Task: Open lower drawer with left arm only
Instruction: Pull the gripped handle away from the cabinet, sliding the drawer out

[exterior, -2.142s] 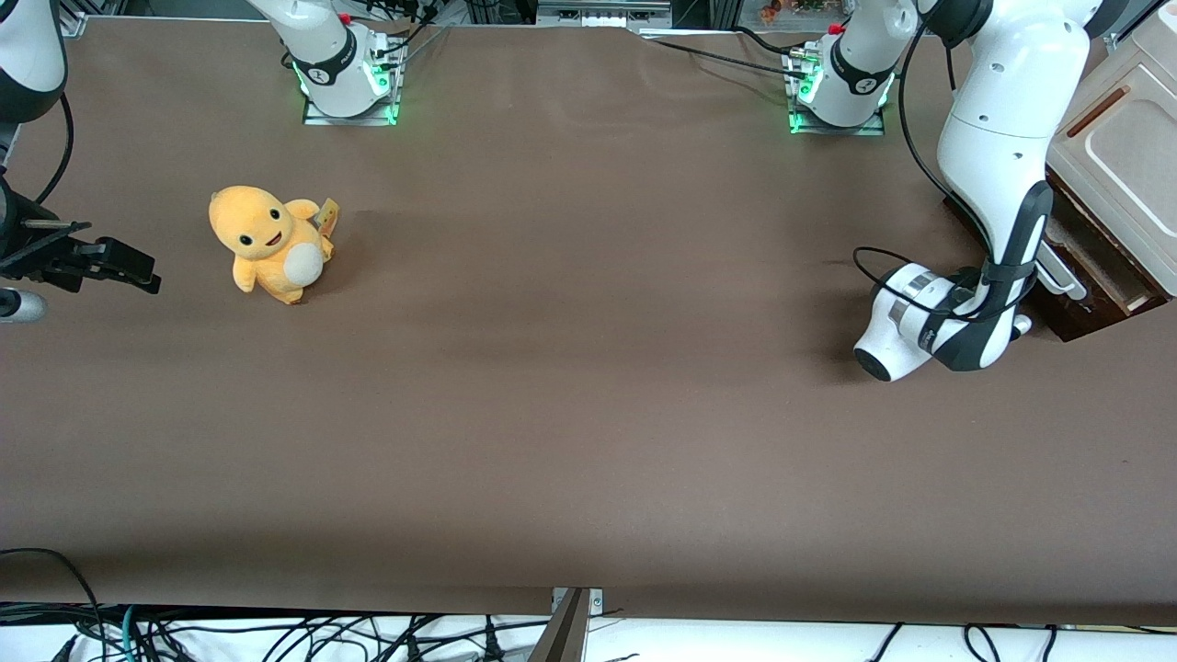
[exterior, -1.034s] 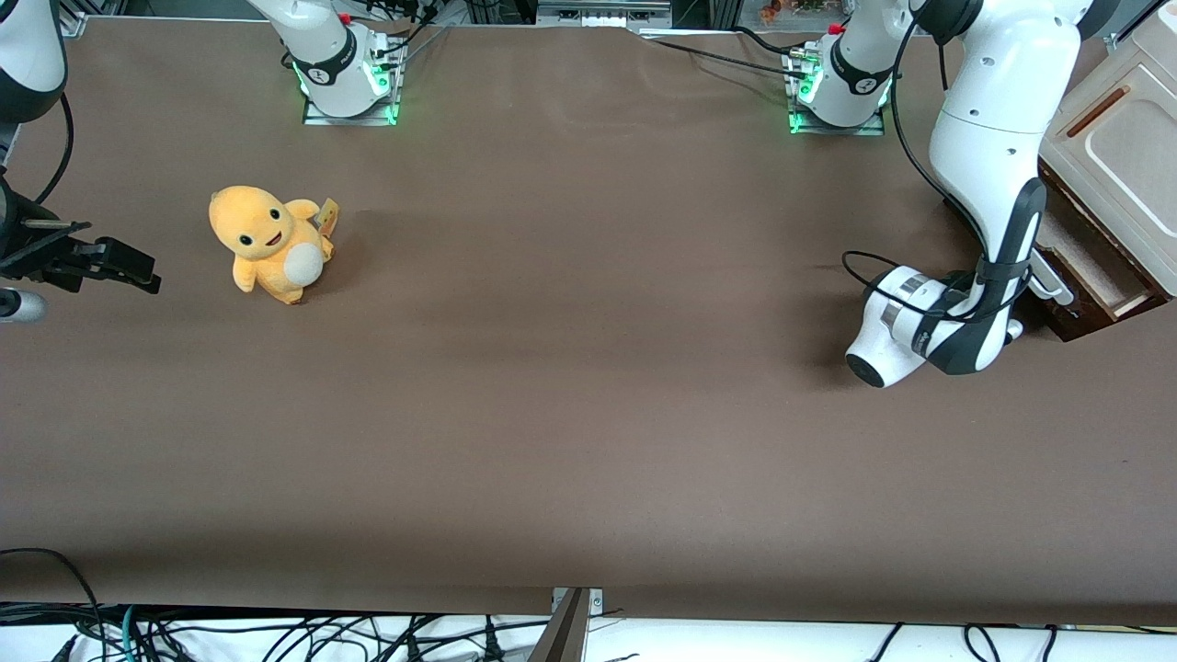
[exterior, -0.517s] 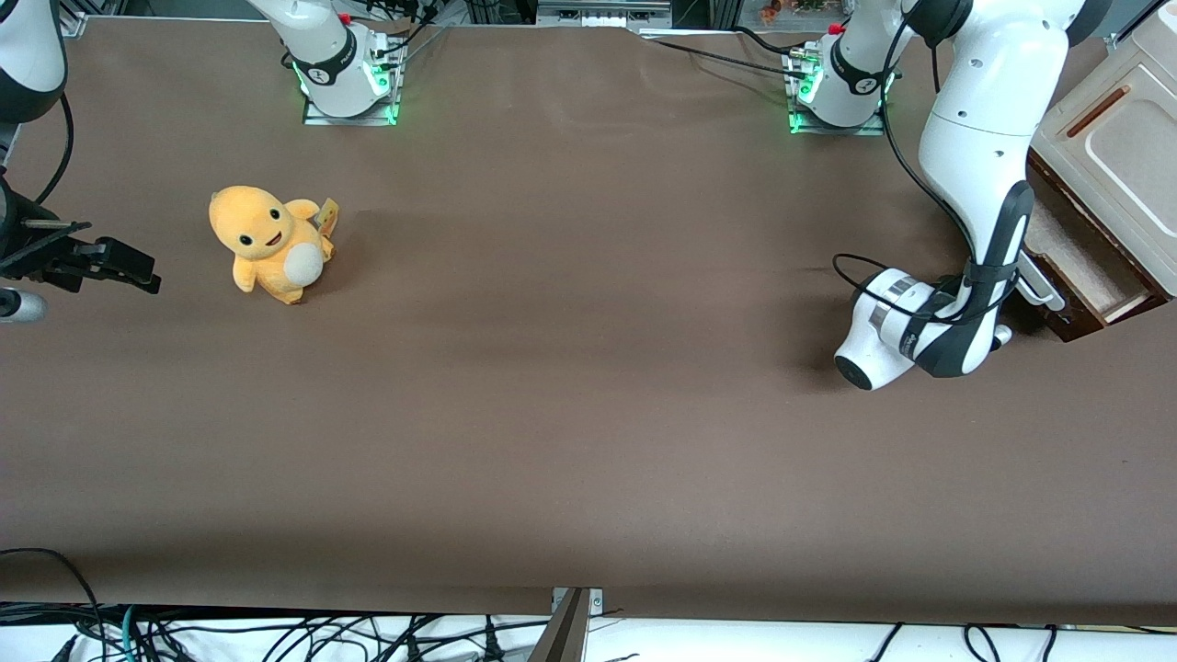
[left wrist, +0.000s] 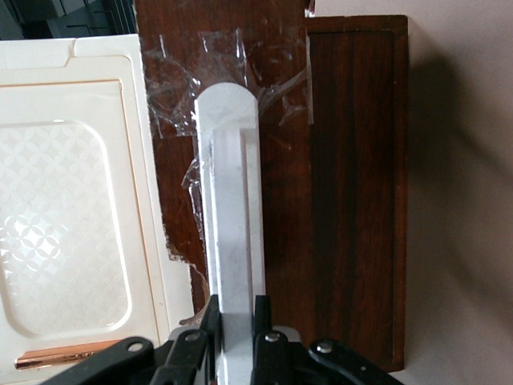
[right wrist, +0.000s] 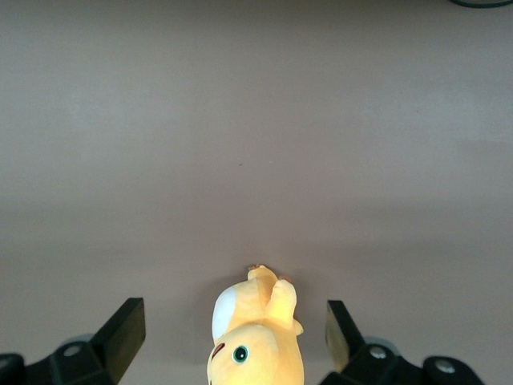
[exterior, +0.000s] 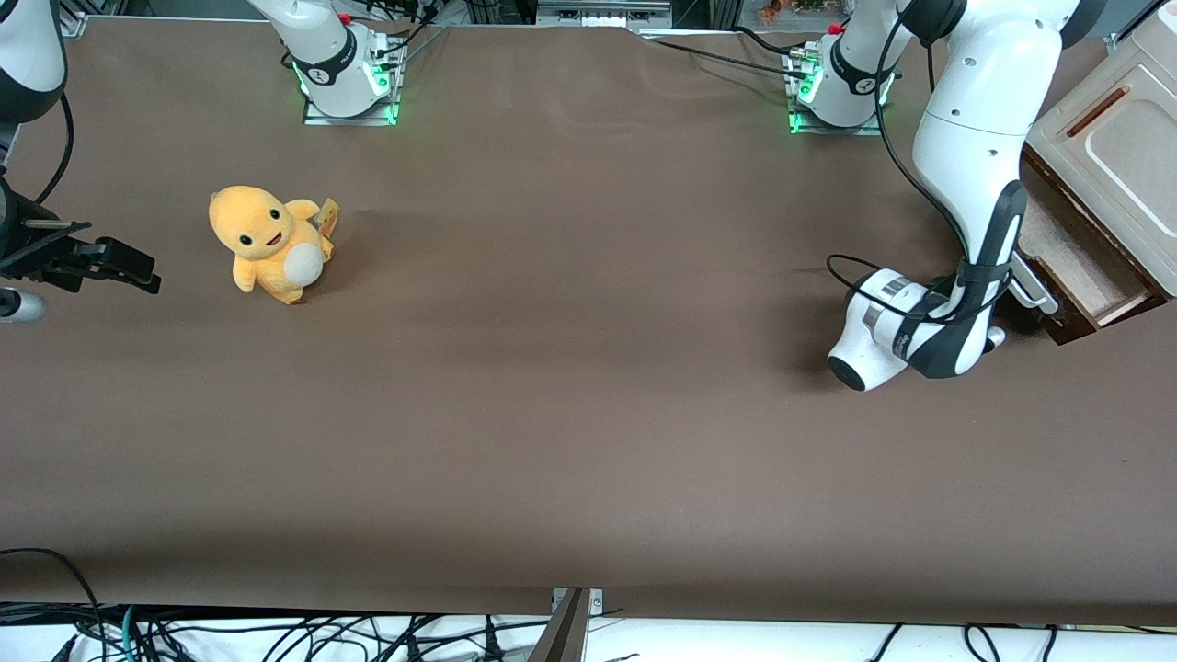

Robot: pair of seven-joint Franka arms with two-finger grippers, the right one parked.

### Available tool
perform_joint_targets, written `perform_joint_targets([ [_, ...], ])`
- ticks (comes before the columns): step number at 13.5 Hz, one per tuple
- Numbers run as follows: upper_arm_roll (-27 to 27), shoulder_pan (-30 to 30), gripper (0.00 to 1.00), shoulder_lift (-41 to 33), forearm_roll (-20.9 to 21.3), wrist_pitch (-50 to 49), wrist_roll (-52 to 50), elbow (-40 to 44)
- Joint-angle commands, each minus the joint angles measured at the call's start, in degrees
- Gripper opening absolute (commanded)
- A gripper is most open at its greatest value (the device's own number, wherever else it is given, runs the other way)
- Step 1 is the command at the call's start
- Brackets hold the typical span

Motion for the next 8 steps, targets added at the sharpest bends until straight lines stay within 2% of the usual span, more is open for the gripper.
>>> perform_joint_targets([
  [1,0.29,-1.28,0.04,0.78,-2.19,-2.34,3.18,2.21],
  [3,0.38,-1.11,0.05,0.78,-2.19,-2.34,3.09,2.12],
  [4,0.38,-1.20,0.15,0.78,-2.19,-2.34,3.00,2.12],
  [5,0.38,-1.02,0.61,0.69,-2.10,-2.69,3.44,2.03],
  [6,0.38,-0.67,1.00,0.69,-2.19,-3.13,3.53,2.03],
  [8,0.38,-0.76,1.00,0.52,-2.19,-3.31,4.84,1.94],
])
